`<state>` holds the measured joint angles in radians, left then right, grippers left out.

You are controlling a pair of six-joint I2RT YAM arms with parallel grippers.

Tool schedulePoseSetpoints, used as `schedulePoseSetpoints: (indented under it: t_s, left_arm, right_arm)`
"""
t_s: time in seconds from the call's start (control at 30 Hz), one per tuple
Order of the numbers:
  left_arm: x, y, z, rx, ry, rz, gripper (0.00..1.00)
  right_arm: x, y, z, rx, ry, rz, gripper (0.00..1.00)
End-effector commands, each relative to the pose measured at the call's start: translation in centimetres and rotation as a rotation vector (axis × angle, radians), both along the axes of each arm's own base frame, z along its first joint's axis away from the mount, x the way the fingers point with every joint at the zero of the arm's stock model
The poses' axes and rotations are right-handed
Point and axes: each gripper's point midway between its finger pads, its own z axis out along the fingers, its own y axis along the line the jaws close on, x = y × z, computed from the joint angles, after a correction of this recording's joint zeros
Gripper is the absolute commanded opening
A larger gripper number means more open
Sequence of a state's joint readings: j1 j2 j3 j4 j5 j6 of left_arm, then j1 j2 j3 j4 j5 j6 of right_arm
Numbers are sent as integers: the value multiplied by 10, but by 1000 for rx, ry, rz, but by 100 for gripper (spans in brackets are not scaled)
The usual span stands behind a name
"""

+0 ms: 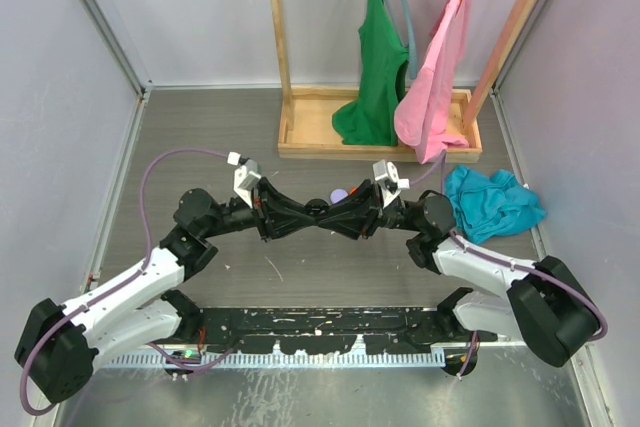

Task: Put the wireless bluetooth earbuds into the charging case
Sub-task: Adjust the charging case.

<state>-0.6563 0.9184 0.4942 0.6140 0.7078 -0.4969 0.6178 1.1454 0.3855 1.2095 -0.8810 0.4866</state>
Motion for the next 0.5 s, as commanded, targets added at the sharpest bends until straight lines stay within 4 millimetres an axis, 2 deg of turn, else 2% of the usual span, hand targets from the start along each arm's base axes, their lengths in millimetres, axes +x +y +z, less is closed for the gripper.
schedulePoseSetpoints:
  t_s: [0.0,0.1,0.2,0.47]
  left_arm:
    - [0,4,16,-25,-69,18,14]
    - [-1,5,16,-29,-69,20,29]
    - [0,5,11,-31,-57,23,38]
    - [3,1,10,-44,-44,20,49]
  right_arm:
    - [-12,-1,33,87,-70,71,8]
    - [-13,-2,38,111,-62,80,8]
    - [-13,-2,41,126,-55,76,8]
    - [-12,-2,44,137,-57,71,7]
